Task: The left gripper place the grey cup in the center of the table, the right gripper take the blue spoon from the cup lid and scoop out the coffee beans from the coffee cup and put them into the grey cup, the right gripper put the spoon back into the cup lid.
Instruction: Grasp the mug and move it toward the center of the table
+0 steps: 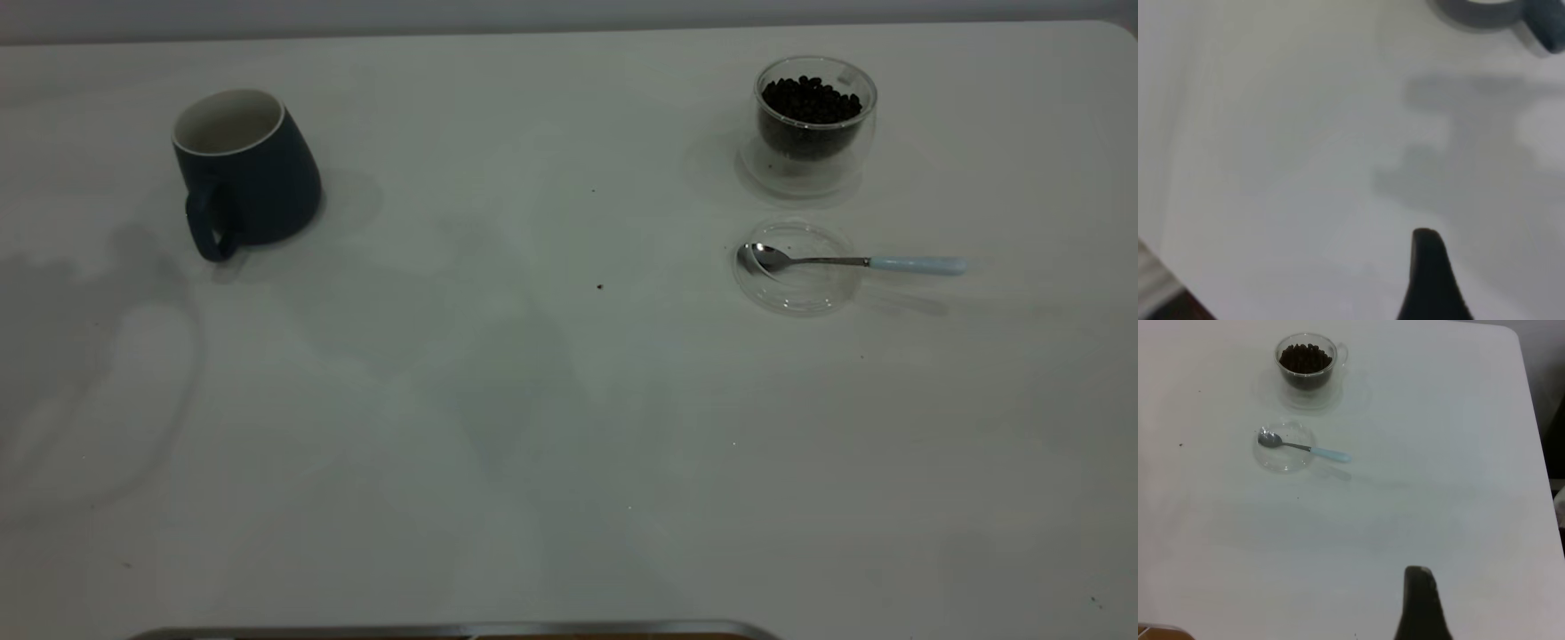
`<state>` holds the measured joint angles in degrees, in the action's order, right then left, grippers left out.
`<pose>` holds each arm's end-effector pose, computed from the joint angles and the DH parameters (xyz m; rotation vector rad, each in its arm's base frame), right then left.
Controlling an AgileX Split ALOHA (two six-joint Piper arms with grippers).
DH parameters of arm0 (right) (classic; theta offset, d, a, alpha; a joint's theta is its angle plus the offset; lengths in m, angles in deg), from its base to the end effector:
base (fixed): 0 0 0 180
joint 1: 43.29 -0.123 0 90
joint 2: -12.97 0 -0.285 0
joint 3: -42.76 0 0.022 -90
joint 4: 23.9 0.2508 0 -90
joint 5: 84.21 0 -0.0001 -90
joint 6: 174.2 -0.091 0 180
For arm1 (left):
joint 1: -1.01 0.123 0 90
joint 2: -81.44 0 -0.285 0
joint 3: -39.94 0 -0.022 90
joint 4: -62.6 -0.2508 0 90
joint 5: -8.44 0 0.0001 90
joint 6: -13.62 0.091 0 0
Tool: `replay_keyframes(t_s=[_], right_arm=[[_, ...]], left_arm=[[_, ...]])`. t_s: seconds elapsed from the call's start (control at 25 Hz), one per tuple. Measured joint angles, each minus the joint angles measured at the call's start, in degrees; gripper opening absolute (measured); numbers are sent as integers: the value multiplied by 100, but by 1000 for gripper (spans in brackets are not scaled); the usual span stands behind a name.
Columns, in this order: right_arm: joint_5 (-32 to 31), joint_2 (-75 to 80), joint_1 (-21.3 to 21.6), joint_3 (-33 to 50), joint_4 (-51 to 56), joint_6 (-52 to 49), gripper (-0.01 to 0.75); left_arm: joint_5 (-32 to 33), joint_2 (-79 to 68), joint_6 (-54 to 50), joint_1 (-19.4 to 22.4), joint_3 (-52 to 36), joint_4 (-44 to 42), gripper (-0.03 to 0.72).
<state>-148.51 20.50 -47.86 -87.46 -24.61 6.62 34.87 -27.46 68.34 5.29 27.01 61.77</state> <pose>-0.0058 -0.0015 0.2665 -0.0989 2.1202 0.0238 0.3637 0.0278 0.2016 1.1376 2.3807 0.3810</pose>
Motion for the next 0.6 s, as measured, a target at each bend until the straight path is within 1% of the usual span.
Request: replay_keyframes(t_s=[0.2,0.36,0.44,0.6], right_arm=[[0,0,0,0,0,-6,565],[0,0,0,0,0,-6,565],[0,0,0,0,0,-6,565],[0,0,0,0,0,1,565]], left_arm=[[-680,-813,929,-32,77,-5,567],[-1018,-1353,1558,-171,83,-5,567],[-1231,-1591,1740,-208,83,-5,567],[-1903,-1984,1865,-252,88,-5,567]])
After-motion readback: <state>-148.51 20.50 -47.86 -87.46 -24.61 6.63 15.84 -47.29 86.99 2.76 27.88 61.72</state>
